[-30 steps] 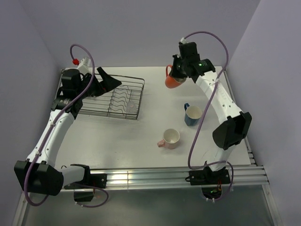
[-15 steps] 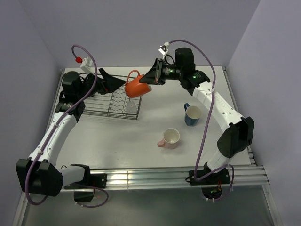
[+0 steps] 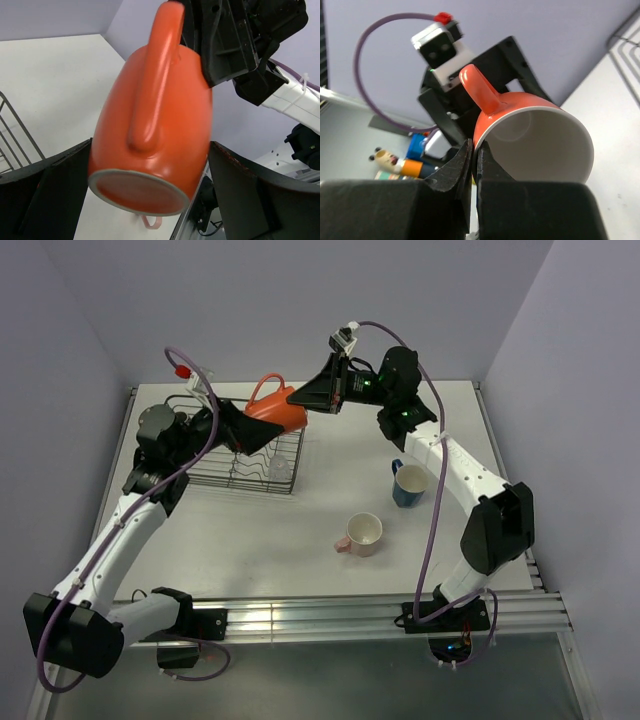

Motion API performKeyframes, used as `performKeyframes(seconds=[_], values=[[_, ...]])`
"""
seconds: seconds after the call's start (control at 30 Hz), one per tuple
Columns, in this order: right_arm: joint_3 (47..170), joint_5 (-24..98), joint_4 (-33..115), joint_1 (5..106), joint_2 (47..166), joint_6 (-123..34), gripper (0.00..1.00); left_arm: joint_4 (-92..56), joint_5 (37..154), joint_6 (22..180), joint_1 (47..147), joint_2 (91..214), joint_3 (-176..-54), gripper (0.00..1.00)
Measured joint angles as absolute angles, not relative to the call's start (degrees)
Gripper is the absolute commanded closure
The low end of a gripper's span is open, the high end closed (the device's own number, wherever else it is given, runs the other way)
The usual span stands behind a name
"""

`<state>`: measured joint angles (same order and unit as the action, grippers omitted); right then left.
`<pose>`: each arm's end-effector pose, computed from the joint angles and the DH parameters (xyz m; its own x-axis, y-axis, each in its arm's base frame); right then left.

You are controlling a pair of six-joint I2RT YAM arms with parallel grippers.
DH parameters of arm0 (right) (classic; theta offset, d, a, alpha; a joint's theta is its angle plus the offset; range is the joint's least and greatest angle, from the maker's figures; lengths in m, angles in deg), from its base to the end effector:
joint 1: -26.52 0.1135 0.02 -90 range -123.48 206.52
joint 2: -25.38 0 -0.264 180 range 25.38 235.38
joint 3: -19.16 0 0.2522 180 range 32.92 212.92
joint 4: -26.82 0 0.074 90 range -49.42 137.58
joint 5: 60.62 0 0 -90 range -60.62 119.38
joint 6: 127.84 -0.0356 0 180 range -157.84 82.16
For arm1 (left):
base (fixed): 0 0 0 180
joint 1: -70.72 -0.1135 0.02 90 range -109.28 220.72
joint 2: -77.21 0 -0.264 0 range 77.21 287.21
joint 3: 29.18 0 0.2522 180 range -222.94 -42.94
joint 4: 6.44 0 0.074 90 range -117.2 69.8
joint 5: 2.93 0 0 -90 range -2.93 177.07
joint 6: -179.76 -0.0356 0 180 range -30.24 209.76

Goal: Load the cups into the dish rack

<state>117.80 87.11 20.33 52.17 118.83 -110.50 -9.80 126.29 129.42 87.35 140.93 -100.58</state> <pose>0.3278 0.1908 0.4187 -0.8787 0.1434 -0.4553 -0.4656 -0.0470 0.8838 0.2373 -0.0944 0.3916 -0.4715 -0.3752 -0.7981 0.6818 0.4188 -0.5998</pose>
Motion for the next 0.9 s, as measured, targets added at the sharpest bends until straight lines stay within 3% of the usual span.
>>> performKeyframes(seconds=[0.67,0.77,0.87,0.9], values=[[114.9,90.4,5.8,52.2,119.8,-120.9,1.0,-10.2,126.0,129.7,87.9,136.7,-99.9,0.04],[114.9,90.8,4.1,52.2,120.5,-122.2,1.0,-10.6,125.9,129.6,87.8,136.7,-99.9,0.11],[114.9,91.4,3.0,52.2,121.1,-123.2,1.0,-11.3,125.8,129.7,87.7,136.8,-99.9,0.34],[114.9,91.4,2.8,52.1,121.3,-123.5,1.0,-11.4,125.7,129.7,87.7,136.8,-99.9,0.48]])
